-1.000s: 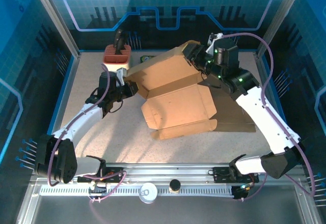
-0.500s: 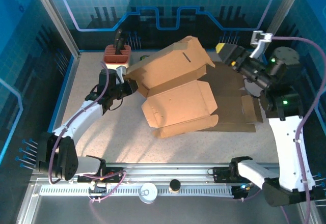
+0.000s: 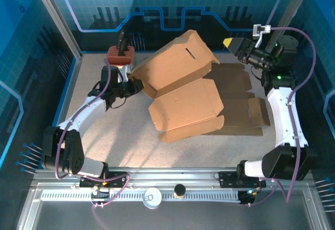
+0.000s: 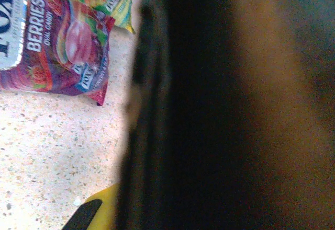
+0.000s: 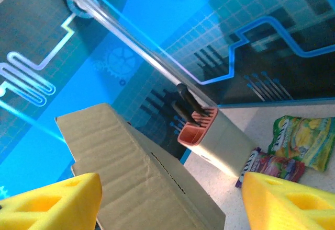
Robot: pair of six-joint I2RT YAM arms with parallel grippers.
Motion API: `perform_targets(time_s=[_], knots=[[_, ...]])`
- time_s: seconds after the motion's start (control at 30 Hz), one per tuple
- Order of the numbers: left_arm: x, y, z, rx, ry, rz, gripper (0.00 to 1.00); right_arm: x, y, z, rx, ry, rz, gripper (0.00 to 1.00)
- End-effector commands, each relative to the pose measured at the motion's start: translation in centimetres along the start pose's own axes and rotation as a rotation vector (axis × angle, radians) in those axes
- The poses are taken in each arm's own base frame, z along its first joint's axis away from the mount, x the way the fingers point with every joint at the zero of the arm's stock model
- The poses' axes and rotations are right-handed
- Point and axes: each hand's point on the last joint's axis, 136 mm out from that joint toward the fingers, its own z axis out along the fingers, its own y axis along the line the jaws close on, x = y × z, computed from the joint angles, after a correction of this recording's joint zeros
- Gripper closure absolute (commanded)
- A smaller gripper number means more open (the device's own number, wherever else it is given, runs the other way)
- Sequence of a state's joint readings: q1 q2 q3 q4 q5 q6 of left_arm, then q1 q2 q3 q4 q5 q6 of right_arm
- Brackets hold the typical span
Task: Fold the paper box
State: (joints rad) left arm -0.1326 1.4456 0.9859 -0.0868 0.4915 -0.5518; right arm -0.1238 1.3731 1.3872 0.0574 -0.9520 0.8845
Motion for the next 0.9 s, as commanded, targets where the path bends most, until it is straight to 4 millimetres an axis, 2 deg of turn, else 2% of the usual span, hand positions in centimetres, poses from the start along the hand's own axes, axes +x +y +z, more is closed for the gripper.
perform_targets(time_s=[0.0,0.33,0.5,0.6,0.73,0.87], knots=[[-0.4,-1.3,0.1,0.072,0.042,-0.018,1.0,0.5,3.5,0.9,-0.14,0.081,-0.105,0.3],[-0.3,-1.3,0.7,0.093,0.068,-0.048,1.0,4.4,4.7,4.4,-0.222,0.206,-0.101,0.36],[-0.4,-1.2,0.7,0.089,0.066,-0.052,1.0,6.1,5.9,4.8,-0.237,0.232,-0.123,0.37],[-0.4,-1.3,0.7,0.091,0.066,-0.052,1.0,6.9,5.7,5.1,-0.205,0.249,-0.139,0.38],[-0.4,-1.4,0.5,0.09,0.067,-0.048,1.0,6.8,4.8,5.0,-0.15,0.246,-0.159,0.39],[-0.4,-1.4,0.3,0.089,0.067,-0.048,1.0,5.0,4.1,3.5,-0.102,0.186,-0.156,0.37]])
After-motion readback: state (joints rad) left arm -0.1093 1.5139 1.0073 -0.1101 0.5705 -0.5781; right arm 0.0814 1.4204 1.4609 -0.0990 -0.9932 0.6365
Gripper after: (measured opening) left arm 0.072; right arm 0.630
